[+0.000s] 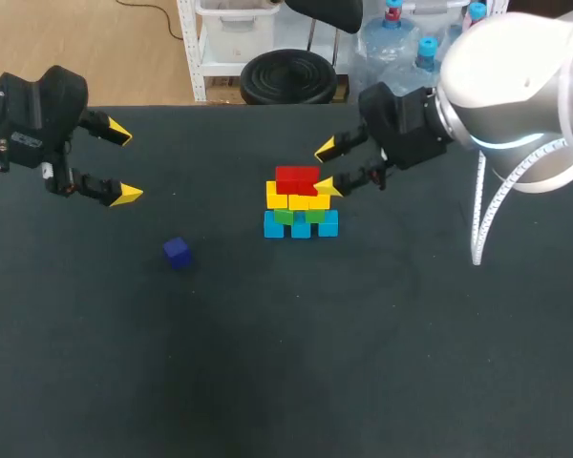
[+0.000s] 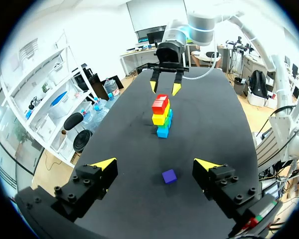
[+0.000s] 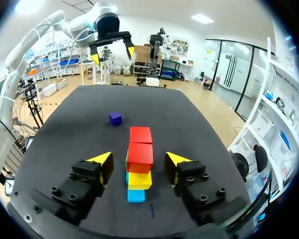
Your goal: Place the blue cubes, place green cubes on the blue cubes, place the yellow cubes on the green cubes, then place the red cubes on the yellow cubes, and place purple cube on the red cubes.
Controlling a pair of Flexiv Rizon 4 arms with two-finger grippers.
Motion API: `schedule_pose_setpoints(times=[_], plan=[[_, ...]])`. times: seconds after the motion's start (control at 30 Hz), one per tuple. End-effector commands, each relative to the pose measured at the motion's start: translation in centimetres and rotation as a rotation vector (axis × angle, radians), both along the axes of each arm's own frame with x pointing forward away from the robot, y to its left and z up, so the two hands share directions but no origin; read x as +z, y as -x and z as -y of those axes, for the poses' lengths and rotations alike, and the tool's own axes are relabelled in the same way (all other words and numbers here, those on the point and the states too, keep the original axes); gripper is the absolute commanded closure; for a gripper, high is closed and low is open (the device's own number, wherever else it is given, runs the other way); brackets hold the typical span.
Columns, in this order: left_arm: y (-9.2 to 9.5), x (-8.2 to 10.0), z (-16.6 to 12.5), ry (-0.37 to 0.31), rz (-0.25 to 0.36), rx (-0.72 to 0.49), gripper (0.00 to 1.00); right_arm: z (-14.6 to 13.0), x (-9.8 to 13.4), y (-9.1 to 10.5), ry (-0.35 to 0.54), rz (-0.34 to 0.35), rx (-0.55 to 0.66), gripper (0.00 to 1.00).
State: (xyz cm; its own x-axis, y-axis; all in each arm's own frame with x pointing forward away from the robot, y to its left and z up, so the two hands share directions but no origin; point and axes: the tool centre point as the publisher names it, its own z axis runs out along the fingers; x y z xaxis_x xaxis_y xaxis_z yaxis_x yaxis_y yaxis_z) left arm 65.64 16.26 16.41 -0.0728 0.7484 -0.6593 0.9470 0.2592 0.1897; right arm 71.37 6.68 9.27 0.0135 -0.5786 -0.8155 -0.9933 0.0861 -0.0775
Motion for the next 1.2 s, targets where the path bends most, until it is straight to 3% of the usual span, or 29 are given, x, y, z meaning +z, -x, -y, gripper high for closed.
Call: schedule_pose_setpoints(times=[0.03, 0.6, 1.2], plan=[[0.05, -0.16, -0.15, 0.007, 0.006, -0.004, 0.00, -0.18, -0.21, -0.38, -0.005, -0.002, 0.006, 0.40], [0.05, -0.16, -0.15, 0.007, 0.006, -0.004, 0.00, -0.22, -0.19, -0.95, -0.004, 0.002, 0.016, 0.50], [0.05, -0.16, -0.15, 0.007, 0.006, -0.004, 0.00, -0.13, -0.37, -1.38, -0.005, 0.000, 0.020, 0.47]])
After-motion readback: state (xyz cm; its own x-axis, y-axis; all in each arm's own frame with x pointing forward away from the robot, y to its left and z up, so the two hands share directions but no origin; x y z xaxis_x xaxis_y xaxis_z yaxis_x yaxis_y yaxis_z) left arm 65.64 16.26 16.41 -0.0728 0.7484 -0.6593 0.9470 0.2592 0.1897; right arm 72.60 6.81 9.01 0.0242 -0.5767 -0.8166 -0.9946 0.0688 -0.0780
